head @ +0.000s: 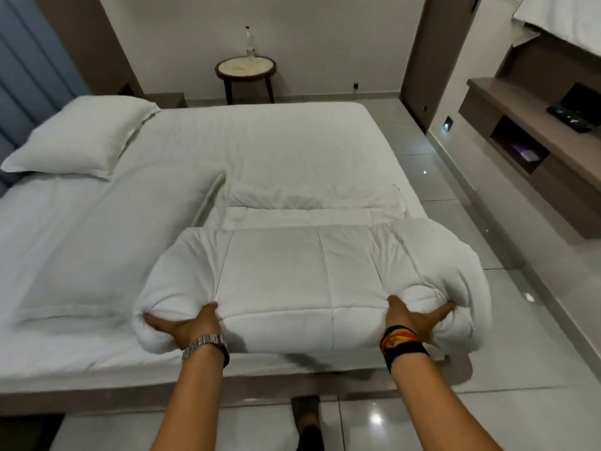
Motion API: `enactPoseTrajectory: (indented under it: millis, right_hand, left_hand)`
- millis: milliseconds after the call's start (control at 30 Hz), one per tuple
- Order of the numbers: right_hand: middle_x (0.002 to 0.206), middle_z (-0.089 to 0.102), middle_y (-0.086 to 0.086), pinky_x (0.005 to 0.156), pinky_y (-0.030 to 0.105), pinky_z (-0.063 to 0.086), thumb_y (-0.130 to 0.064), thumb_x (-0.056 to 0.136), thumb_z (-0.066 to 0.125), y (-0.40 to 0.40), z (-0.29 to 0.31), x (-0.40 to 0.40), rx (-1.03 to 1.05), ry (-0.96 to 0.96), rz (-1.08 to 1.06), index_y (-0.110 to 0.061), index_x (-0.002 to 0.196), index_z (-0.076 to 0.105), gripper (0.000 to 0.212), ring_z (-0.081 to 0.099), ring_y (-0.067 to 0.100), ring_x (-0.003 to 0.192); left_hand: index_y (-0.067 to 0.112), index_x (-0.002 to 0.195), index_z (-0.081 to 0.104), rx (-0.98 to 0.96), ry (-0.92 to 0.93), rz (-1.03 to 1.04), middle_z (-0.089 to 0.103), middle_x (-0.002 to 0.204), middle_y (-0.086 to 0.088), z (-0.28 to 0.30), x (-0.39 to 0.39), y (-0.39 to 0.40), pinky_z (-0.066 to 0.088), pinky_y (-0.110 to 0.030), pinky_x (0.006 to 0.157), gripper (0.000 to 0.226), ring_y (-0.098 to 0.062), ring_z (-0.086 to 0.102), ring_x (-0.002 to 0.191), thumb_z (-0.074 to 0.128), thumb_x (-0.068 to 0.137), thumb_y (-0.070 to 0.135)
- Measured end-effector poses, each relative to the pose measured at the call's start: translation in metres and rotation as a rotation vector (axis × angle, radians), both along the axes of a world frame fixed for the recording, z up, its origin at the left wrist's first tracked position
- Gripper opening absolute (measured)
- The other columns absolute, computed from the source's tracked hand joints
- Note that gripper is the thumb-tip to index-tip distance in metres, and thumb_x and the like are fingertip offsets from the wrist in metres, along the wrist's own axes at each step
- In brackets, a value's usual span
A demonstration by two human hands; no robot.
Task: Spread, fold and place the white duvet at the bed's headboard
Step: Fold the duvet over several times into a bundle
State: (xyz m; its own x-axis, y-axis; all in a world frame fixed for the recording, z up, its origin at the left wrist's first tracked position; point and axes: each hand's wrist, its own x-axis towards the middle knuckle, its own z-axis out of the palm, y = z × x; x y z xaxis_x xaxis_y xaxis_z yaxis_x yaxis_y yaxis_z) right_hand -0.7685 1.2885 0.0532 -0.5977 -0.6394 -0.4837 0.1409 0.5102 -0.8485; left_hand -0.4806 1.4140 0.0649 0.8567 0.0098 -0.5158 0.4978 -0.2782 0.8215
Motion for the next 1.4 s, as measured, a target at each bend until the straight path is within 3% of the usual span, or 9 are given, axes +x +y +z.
enactPoseTrajectory:
  millis: [233, 333, 433, 567, 667, 967, 1100, 1200, 1400]
  right_hand:
    - [0.17, 0.006, 0.025, 0.118, 0.059, 0.027, -0.021, 0.086, 0.083, -0.027, 0.073, 0.018, -0.098, -0.077, 0.012, -0.046, 0.165, 0.006, 0.113, 0.032, 0.048, 0.148]
    - [0.168, 0.006, 0.026, 0.118, 0.056, 0.03, -0.018, 0.089, 0.076, -0.088, 0.089, 0.045, -0.179, 0.031, 0.054, -0.042, 0.166, 0.004, 0.108, 0.037, 0.048, 0.145]
    - [0.172, 0.002, 0.02, 0.122, 0.055, 0.027, -0.026, 0.097, 0.068, -0.157, 0.081, 0.073, -0.324, 0.442, 0.338, -0.039, 0.166, 0.017, 0.087, 0.022, 0.041, 0.154]
    - [0.175, -0.009, 0.009, 0.119, 0.067, -0.017, -0.083, 0.096, 0.028, -0.242, 0.024, 0.102, -0.217, 1.09, 1.033, -0.046, 0.165, 0.013, 0.08, -0.013, 0.03, 0.16]
    - [0.176, -0.001, 0.01, 0.111, 0.073, -0.026, -0.102, 0.077, 0.007, -0.3, -0.017, 0.112, -0.18, 1.45, 1.104, -0.049, 0.164, 0.004, 0.101, -0.011, 0.038, 0.16]
    - [0.174, -0.022, 0.001, 0.103, 0.081, -0.02, -0.108, 0.065, 0.0, -0.38, -0.177, 0.136, 0.171, 1.334, 1.292, -0.056, 0.157, -0.021, 0.108, -0.031, 0.033, 0.155]
    - [0.175, -0.015, -0.003, 0.106, 0.082, -0.018, -0.112, 0.059, 0.005, -0.402, -0.148, 0.13, 0.235, 1.243, 1.484, -0.058, 0.159, -0.013, 0.115, -0.018, 0.033, 0.159]
    - [0.176, 0.007, -0.002, 0.113, 0.079, -0.005, -0.108, 0.069, 0.017, -0.4, -0.121, 0.067, -0.015, 1.429, 1.463, -0.054, 0.162, 0.004, 0.108, 0.003, 0.026, 0.162]
    - [0.172, -0.026, -0.006, 0.113, 0.078, -0.013, -0.105, 0.074, 0.011, -0.373, -0.128, 0.011, 0.109, 1.304, 1.53, -0.052, 0.16, -0.018, 0.105, -0.026, 0.017, 0.157]
  left_hand:
    - [0.054, 0.155, -0.014, -0.13, -0.135, -0.186, 0.027, 0.165, -0.019, 0.055, 0.029, -0.036, 0.032, -0.056, 0.116, 0.127, -0.039, 0.04, 0.144, 0.085, 0.078, 0.037]
    - [0.041, 0.163, 0.005, -0.222, -0.367, -0.442, 0.039, 0.162, -0.009, 0.056, 0.048, -0.089, 0.031, -0.046, 0.121, 0.093, -0.031, 0.046, 0.143, 0.065, 0.093, 0.052]
    - [0.047, 0.156, 0.034, 0.147, -0.689, -0.818, 0.039, 0.163, 0.0, 0.034, 0.079, -0.154, 0.02, -0.054, 0.121, 0.062, -0.031, 0.037, 0.147, 0.034, 0.098, 0.067]
    - [0.051, 0.16, 0.008, 0.731, -0.864, -1.14, 0.0, 0.173, -0.004, -0.011, 0.126, -0.244, -0.013, -0.067, 0.116, 0.076, -0.035, -0.008, 0.156, 0.014, 0.091, 0.083]
    - [0.056, 0.157, -0.002, 0.955, -0.817, -1.13, -0.017, 0.171, -0.001, -0.055, 0.152, -0.289, -0.032, -0.076, 0.099, 0.094, -0.044, -0.038, 0.145, -0.003, 0.073, 0.098]
    - [0.058, 0.152, -0.019, 1.031, -0.734, -1.136, -0.02, 0.17, 0.007, -0.182, 0.176, -0.344, -0.028, -0.081, 0.096, 0.094, -0.046, -0.035, 0.146, -0.006, 0.069, 0.101]
    - [0.055, 0.156, -0.013, 1.026, -0.71, -1.157, -0.013, 0.172, 0.003, -0.166, 0.175, -0.353, -0.034, -0.076, 0.093, 0.099, -0.047, -0.025, 0.15, -0.006, 0.069, 0.101]
    - [0.059, 0.153, -0.015, 0.917, -0.67, -1.124, -0.009, 0.172, 0.006, -0.145, 0.154, -0.355, -0.029, -0.077, 0.099, 0.095, -0.043, -0.024, 0.151, -0.002, 0.07, 0.102]
    - [0.054, 0.152, -0.025, 0.954, -0.622, -1.184, -0.02, 0.171, 0.005, -0.124, 0.115, -0.342, -0.015, -0.08, 0.107, 0.091, -0.044, -0.025, 0.152, -0.003, 0.075, 0.097]
